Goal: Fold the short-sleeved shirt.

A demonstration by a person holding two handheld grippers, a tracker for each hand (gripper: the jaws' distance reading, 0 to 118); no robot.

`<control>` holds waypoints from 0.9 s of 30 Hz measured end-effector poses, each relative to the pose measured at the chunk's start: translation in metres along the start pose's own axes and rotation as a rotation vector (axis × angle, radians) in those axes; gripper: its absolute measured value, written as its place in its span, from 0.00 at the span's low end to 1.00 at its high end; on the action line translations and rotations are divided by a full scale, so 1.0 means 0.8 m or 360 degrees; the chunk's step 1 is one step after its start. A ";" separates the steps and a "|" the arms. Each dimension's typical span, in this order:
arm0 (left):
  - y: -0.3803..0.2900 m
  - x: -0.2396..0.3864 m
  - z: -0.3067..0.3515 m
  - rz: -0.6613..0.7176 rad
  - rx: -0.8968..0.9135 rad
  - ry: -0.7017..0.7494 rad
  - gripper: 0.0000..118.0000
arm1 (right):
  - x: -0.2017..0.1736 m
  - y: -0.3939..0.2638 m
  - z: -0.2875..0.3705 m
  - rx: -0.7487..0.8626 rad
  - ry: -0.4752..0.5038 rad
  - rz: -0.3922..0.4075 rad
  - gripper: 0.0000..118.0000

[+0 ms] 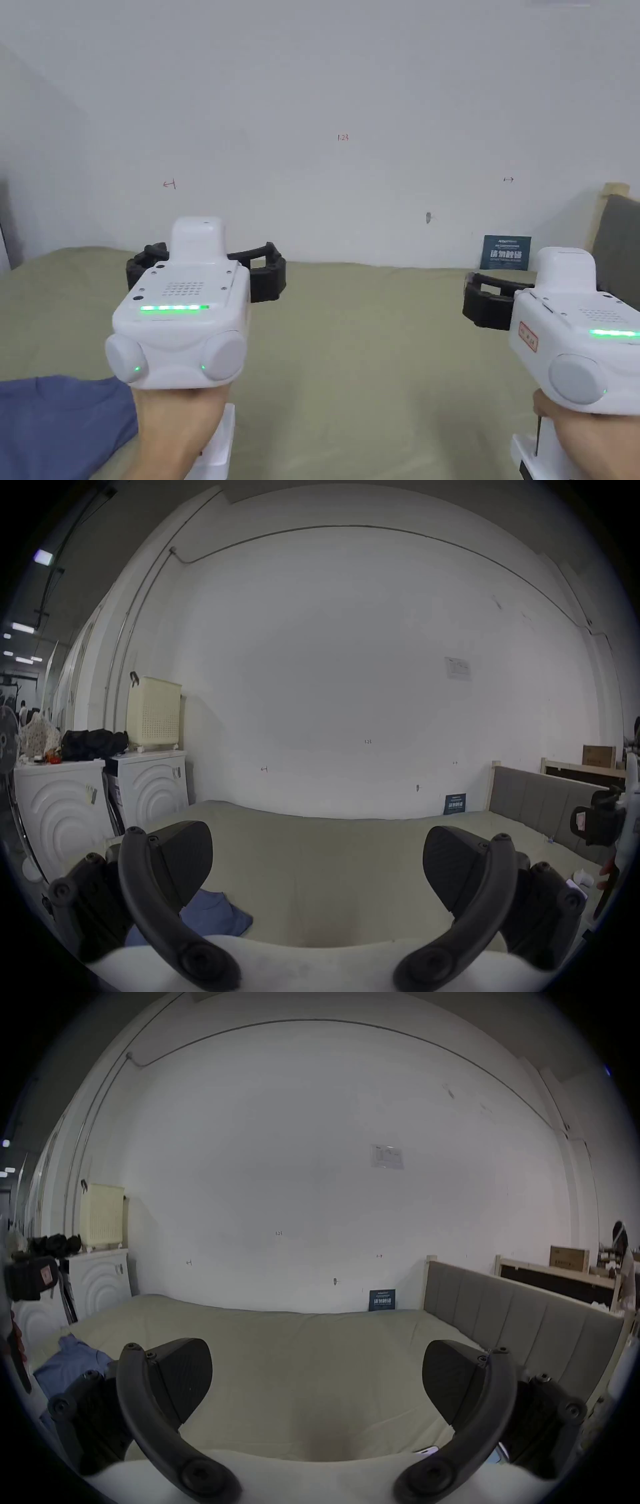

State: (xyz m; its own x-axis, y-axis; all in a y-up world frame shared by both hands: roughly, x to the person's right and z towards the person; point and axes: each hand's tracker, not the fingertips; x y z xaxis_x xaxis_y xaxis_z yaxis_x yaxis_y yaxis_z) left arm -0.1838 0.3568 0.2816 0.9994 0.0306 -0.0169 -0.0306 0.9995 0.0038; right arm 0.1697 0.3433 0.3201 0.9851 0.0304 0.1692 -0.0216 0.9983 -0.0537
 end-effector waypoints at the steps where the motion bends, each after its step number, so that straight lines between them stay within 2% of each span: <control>1: 0.001 -0.001 0.000 0.0000 0.0003 0.0006 1.00 | -0.001 0.001 0.000 0.0006 0.0008 0.0008 1.00; 4: 0.004 -0.002 0.001 -0.0023 -0.0015 -0.0002 1.00 | -0.006 0.006 0.001 0.0021 0.0013 0.0021 1.00; 7: 0.002 -0.001 0.004 -0.0031 -0.0017 -0.0018 1.00 | -0.014 0.004 0.004 0.0057 -0.0036 0.0117 1.00; 12: 0.001 0.001 0.008 -0.0094 0.0033 0.0018 1.00 | -0.013 0.002 0.003 0.0028 -0.0001 0.0084 1.00; 19: 0.005 0.001 0.009 -0.0075 0.0039 0.0025 1.00 | -0.011 0.009 0.003 -0.0001 0.0002 0.0028 1.00; 24: 0.006 0.003 0.009 -0.0114 0.0022 0.0042 1.00 | -0.011 0.015 0.008 0.0016 0.0009 0.0036 0.99; 26: 0.005 0.004 0.008 -0.0118 -0.0006 0.0031 1.00 | -0.012 0.015 0.010 0.0007 0.0006 0.0040 0.95; 27: 0.004 0.005 0.009 -0.0122 -0.0016 0.0022 1.00 | -0.013 0.015 0.011 0.0004 -0.0001 0.0049 0.80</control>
State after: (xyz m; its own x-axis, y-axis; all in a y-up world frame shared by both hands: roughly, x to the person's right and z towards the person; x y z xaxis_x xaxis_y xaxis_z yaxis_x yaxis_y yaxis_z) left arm -0.1801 0.3604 0.2884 0.9985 -0.0460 -0.0303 0.0458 0.9989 -0.0082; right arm 0.1575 0.3555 0.3261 0.9838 0.0609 0.1684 -0.0520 0.9970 -0.0565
